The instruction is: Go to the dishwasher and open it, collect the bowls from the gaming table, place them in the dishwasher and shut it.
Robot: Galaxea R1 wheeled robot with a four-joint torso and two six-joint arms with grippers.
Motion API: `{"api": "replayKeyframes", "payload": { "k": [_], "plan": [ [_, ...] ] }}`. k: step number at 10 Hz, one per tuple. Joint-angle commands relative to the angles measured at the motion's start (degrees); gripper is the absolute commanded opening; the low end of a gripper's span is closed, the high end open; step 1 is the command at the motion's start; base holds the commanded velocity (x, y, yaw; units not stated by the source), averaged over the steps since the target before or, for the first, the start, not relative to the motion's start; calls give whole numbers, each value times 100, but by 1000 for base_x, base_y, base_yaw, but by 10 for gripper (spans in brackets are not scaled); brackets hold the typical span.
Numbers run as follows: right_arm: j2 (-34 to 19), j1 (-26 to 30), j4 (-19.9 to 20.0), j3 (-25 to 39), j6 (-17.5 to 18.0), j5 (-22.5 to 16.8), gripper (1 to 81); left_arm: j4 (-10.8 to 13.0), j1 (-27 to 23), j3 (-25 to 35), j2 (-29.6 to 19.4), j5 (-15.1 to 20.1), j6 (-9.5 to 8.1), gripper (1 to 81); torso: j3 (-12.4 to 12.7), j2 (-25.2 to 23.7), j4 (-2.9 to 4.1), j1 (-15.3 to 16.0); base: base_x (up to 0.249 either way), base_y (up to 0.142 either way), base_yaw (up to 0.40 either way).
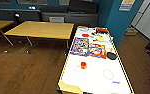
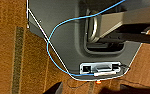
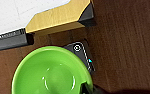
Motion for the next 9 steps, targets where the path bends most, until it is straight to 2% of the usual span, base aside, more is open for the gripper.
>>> {"api": "replayKeyframes", "payload": {
  "k": [1, 2, 4, 5, 6, 7, 9],
  "plan": [
    [204, -2090, 800, -170, -1358, 1701, 10, 23, -33, 1296, -800, 398, -14, 811, 0, 0, 0, 0, 0, 0, 0],
    [525, -2574, 605, -428, -1367, 1940, 10, 23, -33, 1841, -1178, 390, -14, 811, 0, 0, 0, 0, 0, 0, 0],
    [1198, -3530, 238, -1100, -1376, 3163, 10, 15, -51, 3465, -2348, 235, -14, 811, 0, 0, 0, -2, 0, 0, 0],
    [1386, -3795, 139, -1342, -1376, 3382, 10, 23, -51, 3951, -2725, 3, -5, 811, 0, 0, 0, -2, 0, 0, 0],
    [1614, -3971, 104, -1570, -1367, 3443, 10, 23, -68, 4422, -3144, -155, -5, 811, 0, 0, 0, -2, 0, 0, 0],
    [1834, -4227, 86, -1729, -1367, 3531, 10, 23, -104, 4768, -3463, -173, -14, 811, 0, 0, 0, -2, 0, 0, 0],
    [2245, -4623, 86, -2149, -1358, 4163, 10, 23, -147, 5407, -4033, -383, -14, 811, 2, -2, 0, -2, 0, 0, 0]
  ]
}}
